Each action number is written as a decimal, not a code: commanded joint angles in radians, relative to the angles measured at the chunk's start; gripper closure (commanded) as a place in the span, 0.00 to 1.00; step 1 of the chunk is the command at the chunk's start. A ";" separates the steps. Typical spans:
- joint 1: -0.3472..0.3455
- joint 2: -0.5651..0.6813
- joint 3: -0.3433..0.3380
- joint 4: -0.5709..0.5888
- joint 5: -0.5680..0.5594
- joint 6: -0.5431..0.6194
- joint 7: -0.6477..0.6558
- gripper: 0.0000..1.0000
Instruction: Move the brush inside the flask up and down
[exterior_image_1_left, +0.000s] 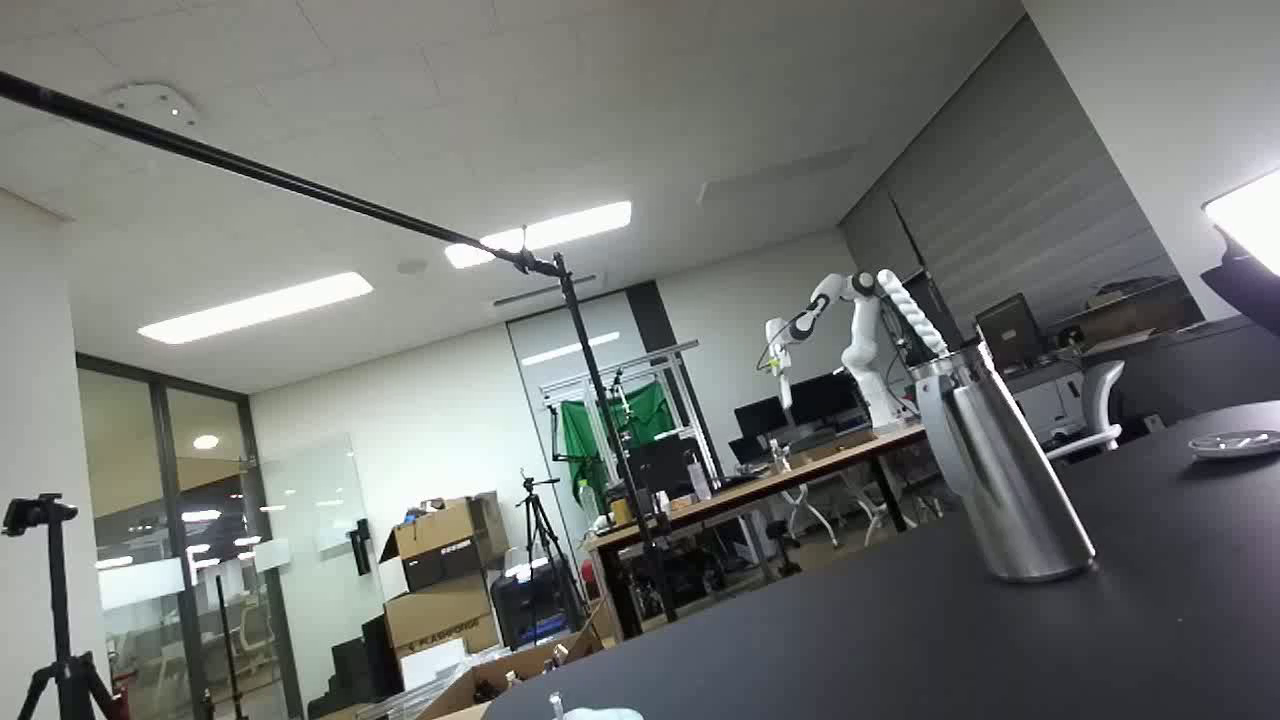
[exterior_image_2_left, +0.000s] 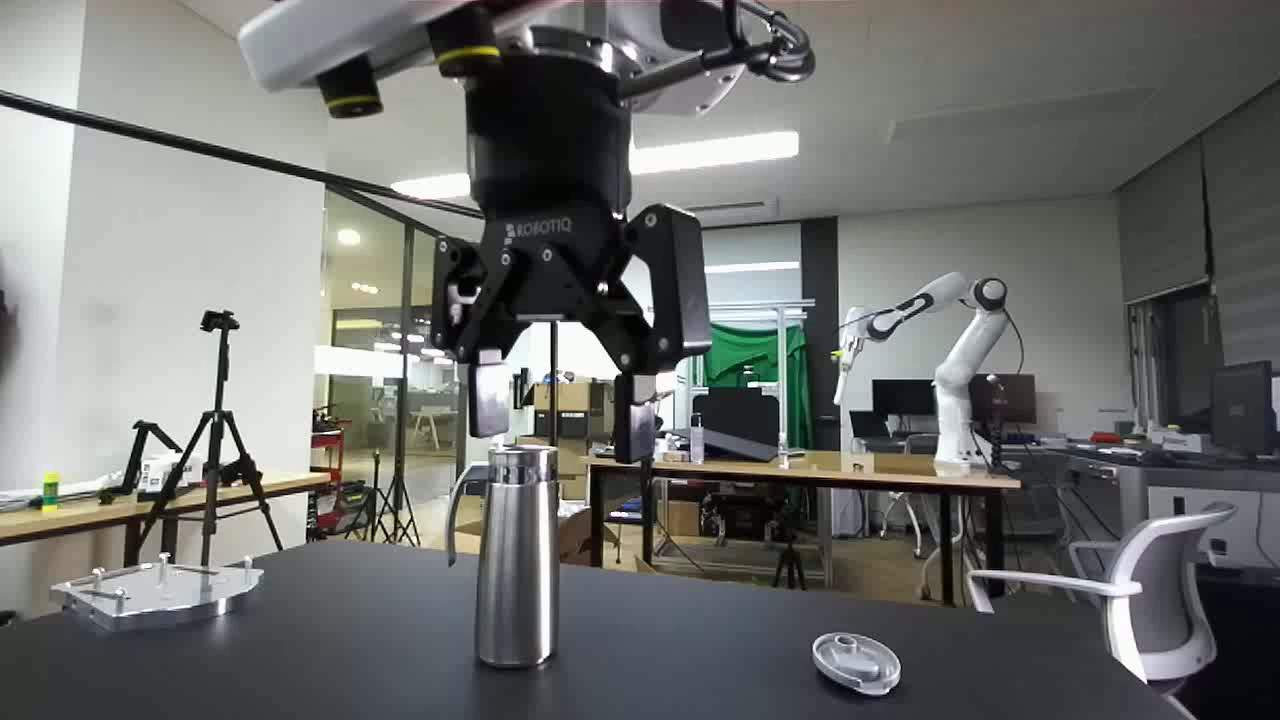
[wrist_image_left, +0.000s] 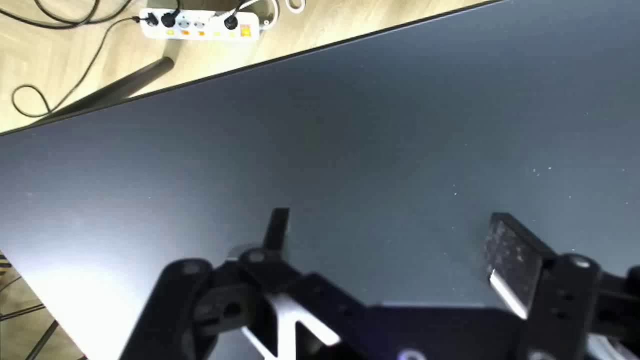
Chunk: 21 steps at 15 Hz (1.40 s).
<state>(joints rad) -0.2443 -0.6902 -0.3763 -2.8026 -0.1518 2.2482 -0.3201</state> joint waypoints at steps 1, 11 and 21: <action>-0.013 0.003 0.013 0.001 0.012 -0.001 -0.009 0.00; -0.008 0.041 0.034 0.042 0.017 -0.013 0.026 0.00; 0.041 0.245 0.207 0.272 0.055 0.039 0.206 0.00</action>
<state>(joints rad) -0.2233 -0.5410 -0.2185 -2.6310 -0.0976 2.2969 -0.1989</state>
